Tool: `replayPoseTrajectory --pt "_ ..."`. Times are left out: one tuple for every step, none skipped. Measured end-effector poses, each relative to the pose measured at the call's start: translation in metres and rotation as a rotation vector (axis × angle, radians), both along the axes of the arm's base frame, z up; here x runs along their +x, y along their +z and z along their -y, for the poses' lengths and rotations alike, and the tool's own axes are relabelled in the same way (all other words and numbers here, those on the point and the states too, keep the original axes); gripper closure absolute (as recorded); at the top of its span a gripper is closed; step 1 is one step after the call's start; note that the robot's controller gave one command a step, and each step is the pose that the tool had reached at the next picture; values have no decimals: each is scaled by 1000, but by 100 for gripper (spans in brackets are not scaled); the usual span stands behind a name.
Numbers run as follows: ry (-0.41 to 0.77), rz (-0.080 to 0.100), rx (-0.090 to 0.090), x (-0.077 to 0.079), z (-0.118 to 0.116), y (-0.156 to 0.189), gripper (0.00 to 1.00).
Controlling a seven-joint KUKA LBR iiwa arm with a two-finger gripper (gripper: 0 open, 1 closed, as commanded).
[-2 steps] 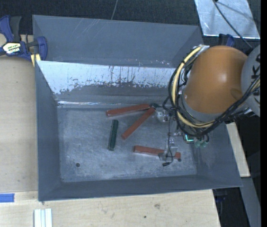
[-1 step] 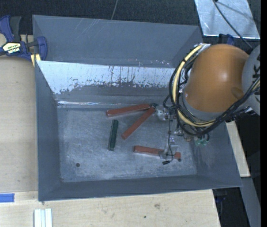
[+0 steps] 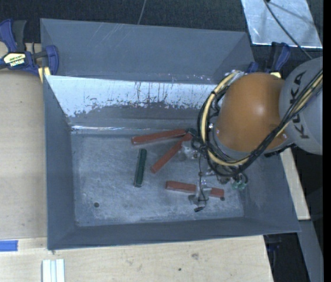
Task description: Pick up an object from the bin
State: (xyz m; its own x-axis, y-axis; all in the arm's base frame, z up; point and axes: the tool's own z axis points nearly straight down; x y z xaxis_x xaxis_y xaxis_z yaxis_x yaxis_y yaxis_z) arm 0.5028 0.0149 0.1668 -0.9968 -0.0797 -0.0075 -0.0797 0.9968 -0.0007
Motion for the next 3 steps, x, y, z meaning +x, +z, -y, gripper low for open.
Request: replayPoseTrajectory --pt "-42 -4 0 23 11 -89 100" --pt "-43 -4 0 23 11 -89 100" --pt "-85 -5 1 36 -12 41 100"
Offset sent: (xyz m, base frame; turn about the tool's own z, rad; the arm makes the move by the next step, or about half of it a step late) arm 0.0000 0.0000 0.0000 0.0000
